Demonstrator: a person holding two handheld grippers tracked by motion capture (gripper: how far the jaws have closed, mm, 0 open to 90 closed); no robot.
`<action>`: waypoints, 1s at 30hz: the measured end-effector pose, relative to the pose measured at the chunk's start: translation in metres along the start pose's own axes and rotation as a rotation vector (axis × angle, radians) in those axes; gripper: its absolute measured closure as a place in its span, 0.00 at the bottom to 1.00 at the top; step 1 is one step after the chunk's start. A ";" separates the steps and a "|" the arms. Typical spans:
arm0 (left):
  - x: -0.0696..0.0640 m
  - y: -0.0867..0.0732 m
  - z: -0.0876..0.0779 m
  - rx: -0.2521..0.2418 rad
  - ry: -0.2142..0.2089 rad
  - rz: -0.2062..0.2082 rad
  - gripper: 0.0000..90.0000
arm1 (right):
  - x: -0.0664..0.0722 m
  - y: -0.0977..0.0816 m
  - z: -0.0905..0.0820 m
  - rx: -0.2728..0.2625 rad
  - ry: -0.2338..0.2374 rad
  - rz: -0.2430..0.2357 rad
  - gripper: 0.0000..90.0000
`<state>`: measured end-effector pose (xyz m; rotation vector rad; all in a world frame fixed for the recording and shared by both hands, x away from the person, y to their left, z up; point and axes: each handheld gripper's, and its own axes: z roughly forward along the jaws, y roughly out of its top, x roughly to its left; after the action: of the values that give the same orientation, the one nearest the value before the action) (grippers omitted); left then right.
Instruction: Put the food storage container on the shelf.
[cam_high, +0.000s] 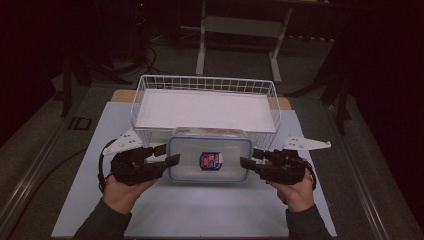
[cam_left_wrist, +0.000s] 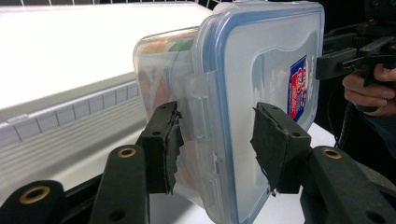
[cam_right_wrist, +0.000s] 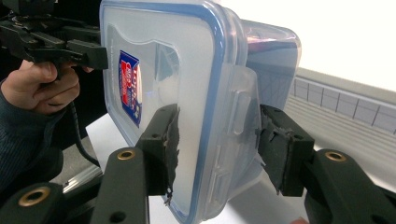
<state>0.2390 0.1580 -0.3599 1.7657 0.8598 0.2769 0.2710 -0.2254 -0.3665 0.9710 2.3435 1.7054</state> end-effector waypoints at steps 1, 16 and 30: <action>0.000 0.001 0.000 -0.002 0.000 0.001 0.57 | 0.000 0.003 0.000 -0.004 0.000 -0.002 0.55; 0.005 0.022 -0.005 -0.041 0.012 0.034 0.57 | -0.001 0.026 0.000 -0.033 -0.004 -0.037 0.55; 0.013 0.046 -0.005 -0.067 0.022 0.053 0.57 | -0.006 0.048 0.002 -0.066 -0.006 -0.051 0.55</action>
<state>0.2642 0.1643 -0.3192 1.7273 0.8108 0.3567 0.2981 -0.2187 -0.3265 0.8962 2.2721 1.7461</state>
